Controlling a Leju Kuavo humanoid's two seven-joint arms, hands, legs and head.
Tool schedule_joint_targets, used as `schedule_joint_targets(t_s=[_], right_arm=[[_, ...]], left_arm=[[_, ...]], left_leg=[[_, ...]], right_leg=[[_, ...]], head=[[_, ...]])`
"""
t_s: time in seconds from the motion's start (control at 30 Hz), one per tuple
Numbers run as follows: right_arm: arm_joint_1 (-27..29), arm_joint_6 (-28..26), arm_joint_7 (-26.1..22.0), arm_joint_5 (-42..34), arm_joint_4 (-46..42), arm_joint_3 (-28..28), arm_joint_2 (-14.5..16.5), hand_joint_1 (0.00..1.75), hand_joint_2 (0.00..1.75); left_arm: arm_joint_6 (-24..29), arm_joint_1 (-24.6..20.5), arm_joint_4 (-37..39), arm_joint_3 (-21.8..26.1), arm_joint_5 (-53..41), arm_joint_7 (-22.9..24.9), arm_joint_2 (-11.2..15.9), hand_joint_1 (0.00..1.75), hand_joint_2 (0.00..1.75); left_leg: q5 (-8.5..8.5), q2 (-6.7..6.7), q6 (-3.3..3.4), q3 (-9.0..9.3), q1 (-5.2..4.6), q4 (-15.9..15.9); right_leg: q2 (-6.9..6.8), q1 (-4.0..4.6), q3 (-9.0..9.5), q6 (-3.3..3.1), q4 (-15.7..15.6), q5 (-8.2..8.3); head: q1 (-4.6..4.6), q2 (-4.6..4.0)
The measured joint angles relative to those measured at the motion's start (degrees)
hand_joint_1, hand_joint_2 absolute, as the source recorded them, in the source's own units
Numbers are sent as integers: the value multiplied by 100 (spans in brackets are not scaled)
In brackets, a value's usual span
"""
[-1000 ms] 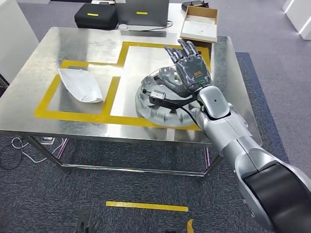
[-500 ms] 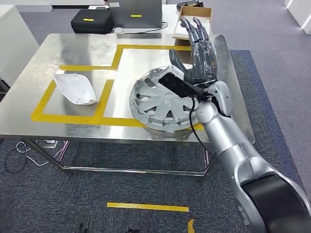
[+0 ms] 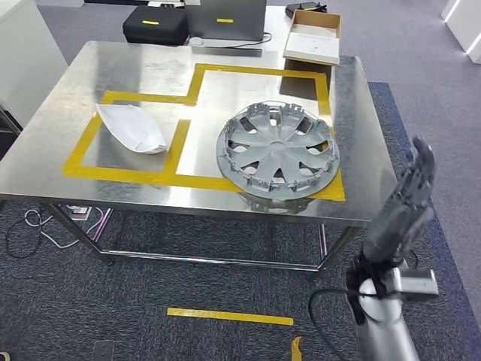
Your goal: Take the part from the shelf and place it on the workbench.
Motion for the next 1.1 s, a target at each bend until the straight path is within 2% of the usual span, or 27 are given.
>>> schedule_joint_targets(t_s=[0.03,0.1,0.13,0.17,0.2,0.27,0.3,0.33,0.4,0.43,0.47,0.5,0.53,0.57,0.63,0.67,0.7,0.77,0.8,0.83,0.87,0.93,0.97,1.0,1.03,1.07,1.1], right_arm=[[351,-24,-10,5,-256,-57,-2,0,0],[940,-70,-16,12,-694,-139,2,0,0],[1191,-79,-18,-29,-861,-176,17,0,0],[1407,-78,-19,-120,-992,-223,44,0,0],[1597,-63,-19,-262,-1083,-281,86,0,0],[1921,10,-14,-513,-1171,-429,218,0,0],[2060,82,-13,-580,-1173,-512,305,0,0],[2186,153,-13,-586,-1159,-590,394,0,0],[2386,289,-3,-554,-1102,-729,550,0,0],[2457,365,29,-584,-1041,-804,621,0,0],[2515,465,81,-668,-933,-914,709,0,0],[2562,572,153,-811,-777,-1071,818,0,0],[2597,665,223,-996,-572,-1277,940,0,0],[2617,729,274,-1184,-321,-1525,1064,0,0],[2584,785,303,-1468,332,-2118,1251,0,0],[2534,813,279,-1535,733,-2450,1321,0,0],[2471,841,237,-1560,1139,-2784,1384,0,0],[2363,896,137,-1538,1827,-3362,1497,0,0],[2326,913,105,-1522,2089,-3586,1543,0,0],[2293,924,90,-1510,2312,-3776,1580,0,0],[2257,929,89,-1503,2501,-3930,1605,0,0],[2193,930,93,-1493,2795,-4151,1642,0,0],[2173,925,102,-1492,2903,-4222,1649,0,0],[2157,900,124,-1497,2996,-4279,1653,0,0],[2145,847,168,-1500,3083,-4324,1654,0,0],[2125,757,232,-1482,3181,-4365,1655,0,0],[2093,655,303,-1422,3311,-4413,1655,0,0]], left_arm=[[31,20,0,22,-11,2,4,0,0],[74,27,-1,59,-20,4,9,0,0],[97,27,-2,85,-12,7,10,0,0],[122,25,-4,115,1,11,12,0,0],[146,26,-6,146,14,25,12,0,0],[191,35,-9,209,32,70,13,0,0],[204,46,-10,234,34,93,10,0,0],[215,58,-11,260,34,108,9,0,0],[228,69,-11,298,34,137,-1,0,0],[243,69,-11,315,34,169,-5,0,0],[263,67,-11,332,34,216,-14,0,0],[285,67,-11,355,34,263,-25,0,0],[306,71,-12,382,35,300,-38,0,0],[321,77,-14,411,36,323,-56,0,0],[329,88,-28,472,33,334,-87,0,0],[322,92,-37,504,24,334,-107,0,0],[314,96,-45,536,9,332,-126,0,0],[302,115,-49,598,-16,326,-175,0,0],[301,121,-52,622,-22,322,-193,0,0],[300,127,-58,643,-22,319,-207,0,0],[297,128,-65,662,-23,314,-220,0,0],[290,131,-74,694,-26,308,-230,0,0],[286,132,-74,706,-28,307,-236,0,0],[282,132,-74,716,-35,307,-239,0,0],[278,133,-74,723,-51,307,-243,0,0],[272,133,-74,726,-78,307,-247,0,0],[266,131,-74,728,-112,307,-252,0,0]], left_leg=[[37,2,-14,-50,-2,1],[108,4,-60,-120,-13,12],[144,9,-92,-131,-21,15],[180,13,-125,-131,-28,19],[217,17,-159,-127,-30,12],[257,17,-237,-132,-15,-2],[138,19,-273,-161,-7,60],[-87,20,-305,-206,-3,221],[-740,26,-346,-313,2,857],[-977,27,-357,-341,3,1221],[-1080,27,-359,-318,2,1491],[-1056,27,-347,-223,0,1596],[-942,27,-321,-29,-7,1486],[-808,26,-280,256,-20,1171],[-732,23,-184,924,-63,256],[-756,19,-149,1139,-87,-84],[-784,17,-120,1248,-110,-281],[-713,27,-63,1203,-125,-354],[-648,42,-23,1149,-121,-370],[-571,58,15,1074,-111,-386],[-493,74,44,985,-101,-397],[-346,91,66,784,-104,-388],[-272,99,61,683,-104,-381],[-201,105,51,584,-103,-370],[-135,110,37,488,-99,-355],[-77,112,16,397,-93,-333],[-26,111,-10,323,-91,-303]], right_leg=[[-2,-3,199,-7,-237,129],[-13,-4,807,-27,-1075,371],[-12,0,1036,-38,-1401,440],[-9,6,1163,-51,-1604,450],[-2,19,1190,-70,-1662,450],[-8,21,1093,-147,-1653,522],[-17,15,1038,-201,-1654,581],[-27,4,970,-248,-1661,649],[-39,2,830,-299,-1660,777],[-44,11,769,-303,-1657,841],[-49,23,702,-305,-1651,910],[-53,38,632,-305,-1645,977],[-54,52,558,-301,-1639,1042],[-54,64,486,-292,-1636,1102],[-61,88,389,-255,-1625,1202],[-70,92,363,-228,-1623,1254],[-80,88,349,-197,-1625,1305],[-86,64,322,-132,-1634,1387],[-71,53,277,-102,-1593,1320],[-53,44,203,-73,-1458,1134],[-35,32,109,-47,-1204,848],[-21,15,-68,3,-459,262],[-21,8,-91,21,-138,148],[-21,1,-43,36,37,182],[-22,-8,106,48,16,329],[-22,-20,362,57,-220,506],[-23,-33,707,60,-625,609]], head=[[-1,0],[1,0],[-5,0],[-2,0],[0,1],[6,1],[-6,1],[-21,1],[-48,0],[-51,0],[-50,0],[-51,0],[-51,0],[-51,0],[-47,1],[-42,1],[-41,1],[-40,1],[-38,1],[-26,0],[-17,0],[2,0],[3,0],[3,0],[2,0],[2,0],[3,1]])
